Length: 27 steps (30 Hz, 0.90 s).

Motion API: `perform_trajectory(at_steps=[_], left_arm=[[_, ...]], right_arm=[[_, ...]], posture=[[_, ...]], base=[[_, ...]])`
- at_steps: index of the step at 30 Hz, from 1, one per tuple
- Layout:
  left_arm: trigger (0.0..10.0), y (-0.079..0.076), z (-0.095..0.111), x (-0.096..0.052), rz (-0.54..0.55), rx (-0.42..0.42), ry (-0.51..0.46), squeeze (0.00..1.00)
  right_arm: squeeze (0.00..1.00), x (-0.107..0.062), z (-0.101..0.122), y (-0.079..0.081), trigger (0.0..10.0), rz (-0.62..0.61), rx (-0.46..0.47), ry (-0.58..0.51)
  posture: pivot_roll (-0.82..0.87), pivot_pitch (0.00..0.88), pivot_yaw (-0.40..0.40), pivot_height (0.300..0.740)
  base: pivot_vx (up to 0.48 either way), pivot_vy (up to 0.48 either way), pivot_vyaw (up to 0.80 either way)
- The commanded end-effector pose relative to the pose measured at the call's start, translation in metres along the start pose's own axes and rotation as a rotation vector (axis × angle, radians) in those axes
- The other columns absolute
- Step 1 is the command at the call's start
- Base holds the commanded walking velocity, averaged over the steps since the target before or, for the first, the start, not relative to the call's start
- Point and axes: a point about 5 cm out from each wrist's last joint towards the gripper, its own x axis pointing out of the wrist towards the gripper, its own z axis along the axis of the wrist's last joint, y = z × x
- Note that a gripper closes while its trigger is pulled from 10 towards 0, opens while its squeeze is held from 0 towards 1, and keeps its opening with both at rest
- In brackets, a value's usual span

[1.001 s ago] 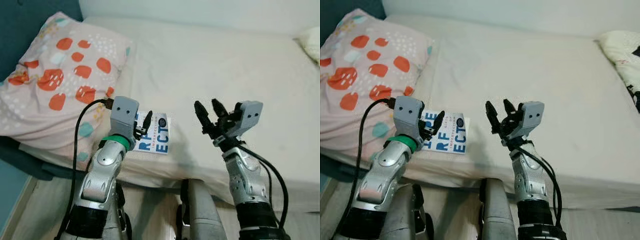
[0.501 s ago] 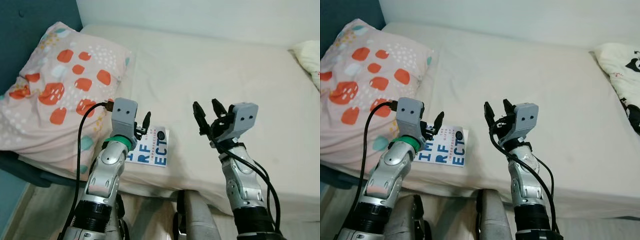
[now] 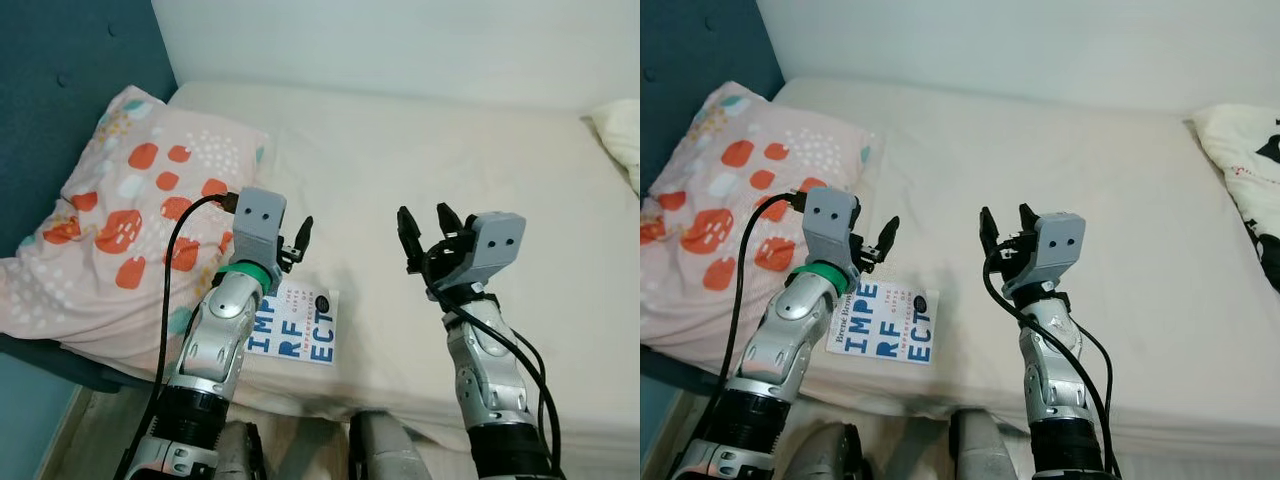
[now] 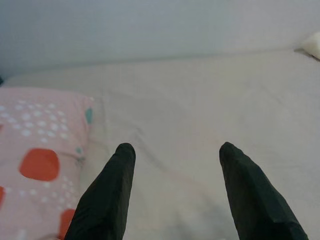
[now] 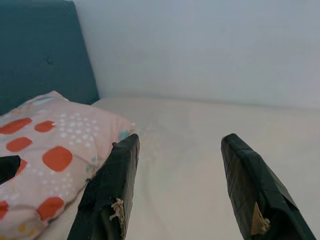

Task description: Clean up the room

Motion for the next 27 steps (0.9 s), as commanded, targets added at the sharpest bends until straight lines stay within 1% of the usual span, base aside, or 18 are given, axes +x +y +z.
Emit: perform_trajectory(at_steps=[1, 4, 7, 8, 12, 14, 16, 19, 23, 27], left_arm=[[10.0, 0.003, -0.006, -0.001, 0.011, 0.016, 0.02, 0.0], [10.0, 0.004, -0.006, -0.001, 0.013, 0.02, 0.022, 0.0], [10.0, 0.006, -0.009, -0.002, 0.024, 0.029, 0.028, 0.0], [10.0, 0.006, -0.012, -0.004, 0.027, 0.034, 0.036, 0.0], [10.0, 0.005, -0.015, -0.006, 0.026, 0.036, 0.041, 0.0], [10.0, 0.004, -0.017, -0.008, 0.022, 0.037, 0.045, 0.0], [10.0, -0.001, -0.019, -0.01, 0.003, 0.023, 0.046, 0.0], [10.0, -0.005, -0.02, -0.011, -0.009, 0.019, 0.045, 0.0], [10.0, -0.005, -0.021, -0.011, -0.01, 0.02, 0.048, 0.0], [10.0, -0.005, -0.026, -0.012, -0.015, 0.024, 0.067, 0.0]], right_arm=[[0.0, 0.0, -0.004, 0.001, 10.0, -0.008, 0.005, 0.014], [0.0, 0.0, -0.006, 0.002, 10.0, -0.012, 0.012, 0.021], [0.0, -0.001, -0.012, 0.003, 10.0, -0.025, 0.045, 0.051], [0.0, -0.003, -0.016, 0.006, 10.0, -0.021, 0.061, 0.068], [0.0, -0.004, -0.018, 0.008, 10.0, -0.017, 0.071, 0.078], [0.0, -0.005, -0.019, 0.01, 10.0, -0.017, 0.086, 0.081], [0.0, -0.007, -0.022, 0.009, 10.0, -0.032, 0.105, 0.089], [0.0, -0.011, -0.024, 0.008, 10.0, -0.036, 0.104, 0.099], [0.0, -0.012, -0.026, 0.008, 10.0, -0.035, 0.097, 0.105], [0.0, -0.013, -0.03, 0.008, 10.0, -0.033, 0.09, 0.122]], posture=[[-0.06, 0.002, 0.039, 0.714], [-0.05, 0.002, 0.038, 0.718], [-0.04, 0.006, 0.027, 0.723], [-0.04, 0.011, 0.015, 0.723], [-0.04, 0.012, 0.013, 0.723], [-0.04, 0.013, 0.012, 0.723], [-0.03, 0.013, 0.009, 0.723], [-0.04, 0.011, 0.012, 0.723], [-0.04, 0.007, 0.013, 0.723], [-0.04, 0.001, 0.007, 0.723]], base=[[0.0, 0.0, 0.0], [0.0, 0.0, 0.0], [0.0, 0.0, 0.0], [0.0, 0.0, 0.0], [0.0, 0.0, 0.0], [0.0, 0.0, 0.0], [0.0, 0.0, 0.0], [0.0, 0.0, 0.0], [0.0, 0.0, 0.0], [0.0, 0.0, 0.0]])
